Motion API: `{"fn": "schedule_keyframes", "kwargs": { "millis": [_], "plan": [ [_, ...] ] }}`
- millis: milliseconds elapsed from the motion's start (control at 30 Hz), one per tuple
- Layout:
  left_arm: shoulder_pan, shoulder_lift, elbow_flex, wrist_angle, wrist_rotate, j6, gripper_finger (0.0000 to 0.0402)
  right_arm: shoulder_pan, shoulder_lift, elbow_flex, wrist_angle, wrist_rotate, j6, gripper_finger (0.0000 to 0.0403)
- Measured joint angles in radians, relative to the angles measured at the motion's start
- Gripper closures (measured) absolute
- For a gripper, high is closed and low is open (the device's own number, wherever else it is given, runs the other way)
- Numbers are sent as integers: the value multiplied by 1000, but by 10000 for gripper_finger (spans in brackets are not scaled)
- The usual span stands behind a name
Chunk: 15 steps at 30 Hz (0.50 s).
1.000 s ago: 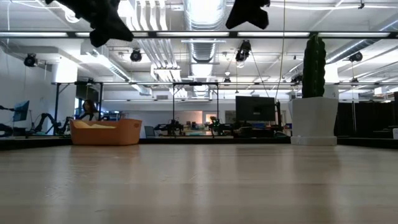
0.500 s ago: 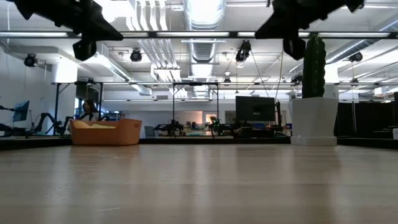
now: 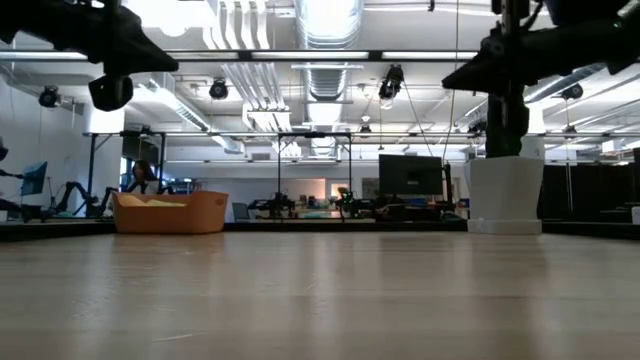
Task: Roll microfiber towels into tight, uniform cylinder then place into a basket
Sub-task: Return to Home Position
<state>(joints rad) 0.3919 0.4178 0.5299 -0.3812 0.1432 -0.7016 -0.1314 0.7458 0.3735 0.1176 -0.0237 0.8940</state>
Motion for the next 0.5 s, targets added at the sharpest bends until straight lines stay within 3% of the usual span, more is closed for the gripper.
{"fn": "schedule_keyframes", "kwargs": {
  "millis": [233, 500],
  "plan": [
    [-84, -82, -126, 22, -49, -123, 402, 7, -178, -174, 103, 100, 66, 392],
    [-106, -282, -214, 34, -77, -269, 402, 7, -446, -325, 106, 109, 191, 392]
  ]
}}
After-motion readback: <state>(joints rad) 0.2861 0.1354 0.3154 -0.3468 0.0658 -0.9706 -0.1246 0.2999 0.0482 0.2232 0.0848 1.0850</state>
